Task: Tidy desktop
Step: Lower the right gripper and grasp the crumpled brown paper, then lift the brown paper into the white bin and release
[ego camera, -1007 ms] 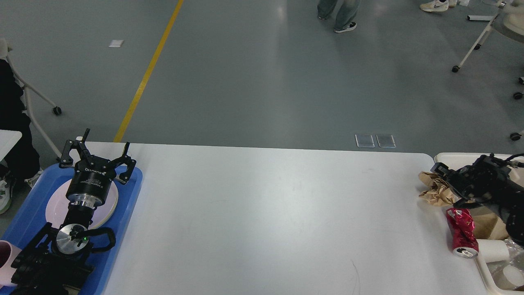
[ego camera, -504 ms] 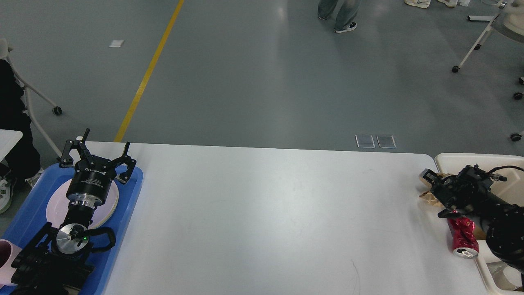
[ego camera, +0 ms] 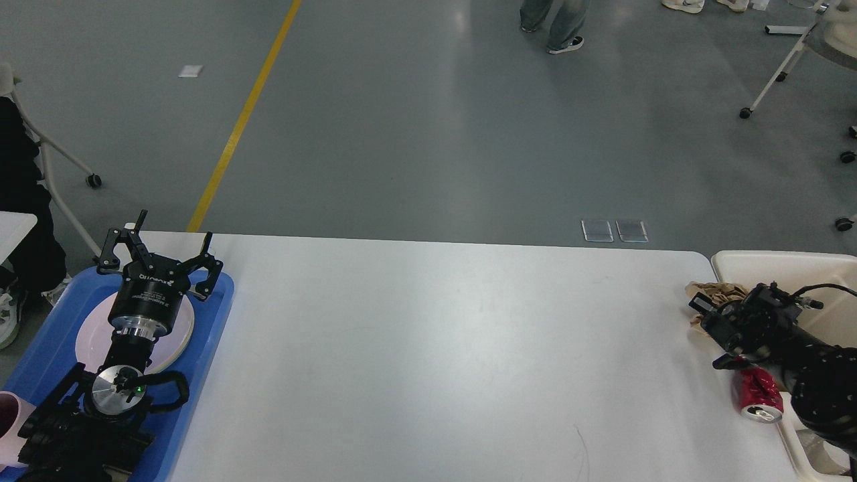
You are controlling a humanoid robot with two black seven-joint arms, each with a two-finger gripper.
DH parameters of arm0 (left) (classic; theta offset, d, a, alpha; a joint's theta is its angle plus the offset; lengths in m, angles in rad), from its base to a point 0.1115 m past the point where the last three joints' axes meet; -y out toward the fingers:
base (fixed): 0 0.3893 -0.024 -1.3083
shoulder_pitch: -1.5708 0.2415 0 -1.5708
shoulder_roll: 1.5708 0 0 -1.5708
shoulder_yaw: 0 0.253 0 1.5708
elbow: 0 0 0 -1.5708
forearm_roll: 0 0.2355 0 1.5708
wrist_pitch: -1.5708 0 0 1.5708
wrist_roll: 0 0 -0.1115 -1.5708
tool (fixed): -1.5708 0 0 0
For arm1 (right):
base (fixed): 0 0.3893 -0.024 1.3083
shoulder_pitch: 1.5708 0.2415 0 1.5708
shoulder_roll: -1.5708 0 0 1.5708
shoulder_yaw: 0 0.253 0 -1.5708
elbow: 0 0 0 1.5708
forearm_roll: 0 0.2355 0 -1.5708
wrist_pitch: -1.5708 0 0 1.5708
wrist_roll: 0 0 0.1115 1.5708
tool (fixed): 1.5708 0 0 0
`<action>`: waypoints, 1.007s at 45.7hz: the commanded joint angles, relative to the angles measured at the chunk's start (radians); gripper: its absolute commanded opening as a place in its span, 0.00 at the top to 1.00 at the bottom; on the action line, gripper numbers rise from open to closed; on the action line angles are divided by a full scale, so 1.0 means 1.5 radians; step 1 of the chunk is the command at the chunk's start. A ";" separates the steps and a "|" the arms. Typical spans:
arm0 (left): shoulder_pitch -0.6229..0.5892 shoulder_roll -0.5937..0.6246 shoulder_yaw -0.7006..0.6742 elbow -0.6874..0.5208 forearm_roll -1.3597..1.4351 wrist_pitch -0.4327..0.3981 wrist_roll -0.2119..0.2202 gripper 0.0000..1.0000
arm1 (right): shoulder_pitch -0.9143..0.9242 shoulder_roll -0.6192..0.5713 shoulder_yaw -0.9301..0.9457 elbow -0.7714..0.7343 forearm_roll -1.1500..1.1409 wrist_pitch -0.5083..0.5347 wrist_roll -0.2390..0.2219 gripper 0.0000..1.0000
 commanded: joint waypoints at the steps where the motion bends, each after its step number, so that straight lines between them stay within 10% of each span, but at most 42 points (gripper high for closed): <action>1: 0.000 0.000 0.000 0.000 0.001 0.001 0.000 0.04 | 0.000 -0.001 0.000 0.000 0.000 0.000 -0.001 1.00; 22: -0.001 0.000 0.000 0.000 0.000 0.000 0.000 0.04 | 0.053 -0.020 0.001 0.042 0.008 0.049 -0.014 1.00; 34: -0.001 -0.001 0.000 0.000 0.000 0.000 0.000 0.04 | 0.276 -0.177 -0.020 0.322 0.005 0.155 -0.088 1.00; 46: -0.001 0.000 0.000 0.000 0.000 0.000 0.000 0.04 | 0.634 -0.224 -0.247 0.630 0.008 0.288 -0.091 1.00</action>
